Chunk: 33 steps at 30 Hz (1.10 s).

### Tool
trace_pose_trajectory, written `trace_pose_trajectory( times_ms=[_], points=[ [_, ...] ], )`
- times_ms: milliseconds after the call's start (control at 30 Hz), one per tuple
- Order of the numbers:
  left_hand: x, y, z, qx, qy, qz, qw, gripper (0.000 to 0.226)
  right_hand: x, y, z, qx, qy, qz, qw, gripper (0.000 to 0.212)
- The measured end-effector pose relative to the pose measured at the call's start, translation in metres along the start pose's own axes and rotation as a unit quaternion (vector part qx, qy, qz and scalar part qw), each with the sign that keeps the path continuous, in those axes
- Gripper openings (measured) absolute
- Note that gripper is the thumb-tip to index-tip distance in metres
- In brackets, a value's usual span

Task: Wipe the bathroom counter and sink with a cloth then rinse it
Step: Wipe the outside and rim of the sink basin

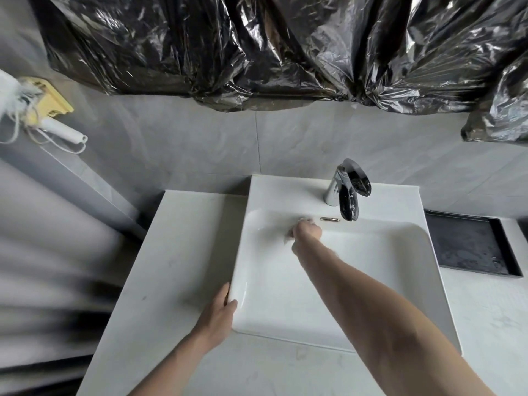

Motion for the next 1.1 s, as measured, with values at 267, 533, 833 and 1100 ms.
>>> trace_pose_trajectory(
  times_ms=[267,533,833,1100],
  points=[
    [0.010,-0.002,0.019,0.037,-0.148,0.033,0.988,0.038,-0.072,-0.114,-0.019,0.172,-0.047,0.254,0.951,0.019],
    [0.011,-0.005,0.028,0.058,-0.198,-0.003,0.978,0.045,-0.015,-0.134,-0.098,0.265,-0.298,0.360,0.844,0.036],
    [0.011,-0.004,0.023,0.000,-0.074,-0.083,0.994,0.018,0.106,-0.119,-0.143,0.328,-0.395,0.310,0.800,0.041],
    [0.000,-0.017,0.011,-0.045,0.092,-0.150,0.983,0.029,0.281,-0.051,-0.149,0.290,-0.500,0.147,0.803,0.038]
  ],
)
Point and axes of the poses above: each hand's wrist, its own y-axis towards the middle knuckle, its own x-axis out of the back of the hand, z = x × y, the point moved 4 cm from there along y, towards the middle knuckle, and after that the axes turned 6 degrees about -z, right-handed, at the moved point
